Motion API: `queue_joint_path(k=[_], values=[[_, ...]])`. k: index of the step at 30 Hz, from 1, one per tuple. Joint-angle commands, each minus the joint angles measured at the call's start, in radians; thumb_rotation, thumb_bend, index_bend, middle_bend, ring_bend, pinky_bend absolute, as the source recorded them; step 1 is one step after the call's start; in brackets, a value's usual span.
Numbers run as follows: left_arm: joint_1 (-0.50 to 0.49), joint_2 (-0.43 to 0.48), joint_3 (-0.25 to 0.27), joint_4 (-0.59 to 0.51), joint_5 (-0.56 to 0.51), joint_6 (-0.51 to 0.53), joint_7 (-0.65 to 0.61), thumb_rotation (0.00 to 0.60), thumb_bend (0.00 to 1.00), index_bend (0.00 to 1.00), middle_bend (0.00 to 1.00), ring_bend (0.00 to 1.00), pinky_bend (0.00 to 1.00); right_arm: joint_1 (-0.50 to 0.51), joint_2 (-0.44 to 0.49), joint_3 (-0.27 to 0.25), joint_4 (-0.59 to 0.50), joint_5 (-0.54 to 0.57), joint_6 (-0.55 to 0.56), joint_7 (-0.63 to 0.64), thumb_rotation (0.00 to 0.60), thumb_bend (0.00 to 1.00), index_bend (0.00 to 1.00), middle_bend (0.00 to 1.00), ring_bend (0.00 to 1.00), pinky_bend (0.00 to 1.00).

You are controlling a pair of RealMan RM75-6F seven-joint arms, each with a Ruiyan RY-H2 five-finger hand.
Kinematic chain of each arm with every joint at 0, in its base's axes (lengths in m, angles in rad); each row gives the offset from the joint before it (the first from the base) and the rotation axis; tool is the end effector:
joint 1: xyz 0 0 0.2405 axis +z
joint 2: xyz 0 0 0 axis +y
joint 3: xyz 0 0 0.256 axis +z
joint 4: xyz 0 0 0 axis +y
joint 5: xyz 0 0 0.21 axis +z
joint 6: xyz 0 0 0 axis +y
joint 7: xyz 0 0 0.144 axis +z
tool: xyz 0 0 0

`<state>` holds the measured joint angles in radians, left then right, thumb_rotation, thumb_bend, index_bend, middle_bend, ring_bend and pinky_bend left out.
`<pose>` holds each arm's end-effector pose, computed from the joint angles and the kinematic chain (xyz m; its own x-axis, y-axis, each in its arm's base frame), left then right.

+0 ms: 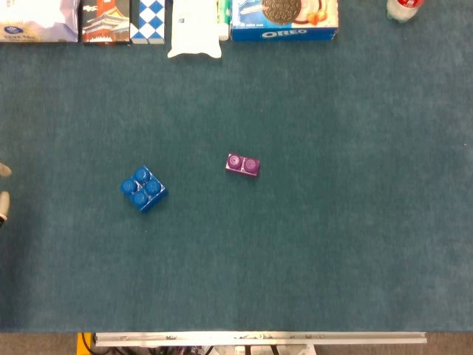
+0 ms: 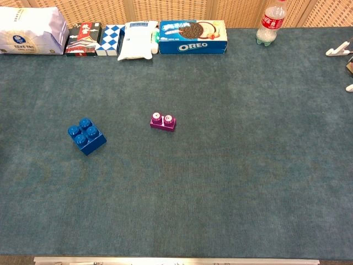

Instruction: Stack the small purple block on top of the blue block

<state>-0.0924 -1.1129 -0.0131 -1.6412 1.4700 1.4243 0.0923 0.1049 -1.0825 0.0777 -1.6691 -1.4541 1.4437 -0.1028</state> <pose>-0.3146 0.1745 0.1469 0.4556 0.0993 0.8847 0.8888 0.0051 -0.4583 -0.3043 -0.1921 0.1661 0.4632 -0.0114 0.8862 -0.8862 0.0102 0.4633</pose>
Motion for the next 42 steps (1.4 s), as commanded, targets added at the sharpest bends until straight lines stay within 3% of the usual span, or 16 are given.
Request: queue_joint_path(k=[1, 7, 13, 21, 25, 36, 42], values=[[-0.002, -0.002, 0.000, 0.002, 0.002, -0.001, 0.000, 0.600, 0.42, 0.37, 0.36, 0.26, 0.46, 0.000, 0.005, 0.003, 0.002, 0.002, 0.000, 0.012, 0.600, 0.55, 0.37, 0.46, 0.36, 0.40], [-0.001, -0.019, -0.005, 0.007, 0.044, 0.038, -0.011, 0.600, 0.42, 0.34, 0.34, 0.26, 0.46, -0.004, 0.016, 0.009, 0.010, 0.001, 0.009, 0.049, 0.600, 0.55, 0.37, 0.46, 0.36, 0.40], [-0.013, -0.004, 0.003, -0.012, 0.090, 0.043, -0.020, 0.600, 0.42, 0.30, 0.25, 0.25, 0.46, -0.012, 0.019, 0.011, 0.016, 0.001, 0.023, 0.071, 0.600, 0.55, 0.37, 0.46, 0.36, 0.40], [-0.055, 0.056, 0.013, -0.071, 0.159, 0.015, -0.150, 0.600, 0.38, 0.25, 0.10, 0.07, 0.18, -0.030, 0.012, 0.008, 0.011, -0.010, 0.055, 0.062, 0.600, 0.55, 0.37, 0.46, 0.36, 0.40], [-0.088, 0.095, 0.009, -0.124, 0.191, -0.009, -0.186, 0.600, 0.34, 0.24, 0.03, 0.00, 0.11, -0.043, 0.012, 0.008, 0.010, -0.022, 0.084, 0.073, 0.600, 0.55, 0.37, 0.46, 0.36, 0.40], [-0.219, 0.123, -0.022, -0.268, 0.172, -0.189, -0.115, 0.600, 0.27, 0.22, 0.00, 0.00, 0.03, -0.067, 0.019, 0.017, 0.029, -0.025, 0.123, 0.122, 0.600, 0.55, 0.37, 0.41, 0.33, 0.41], [-0.299, 0.083, -0.045, -0.298, 0.125, -0.299, -0.083, 0.600, 0.27, 0.22, 0.00, 0.00, 0.03, -0.087, 0.023, 0.017, 0.034, -0.034, 0.157, 0.143, 0.600, 0.55, 0.37, 0.35, 0.25, 0.24]])
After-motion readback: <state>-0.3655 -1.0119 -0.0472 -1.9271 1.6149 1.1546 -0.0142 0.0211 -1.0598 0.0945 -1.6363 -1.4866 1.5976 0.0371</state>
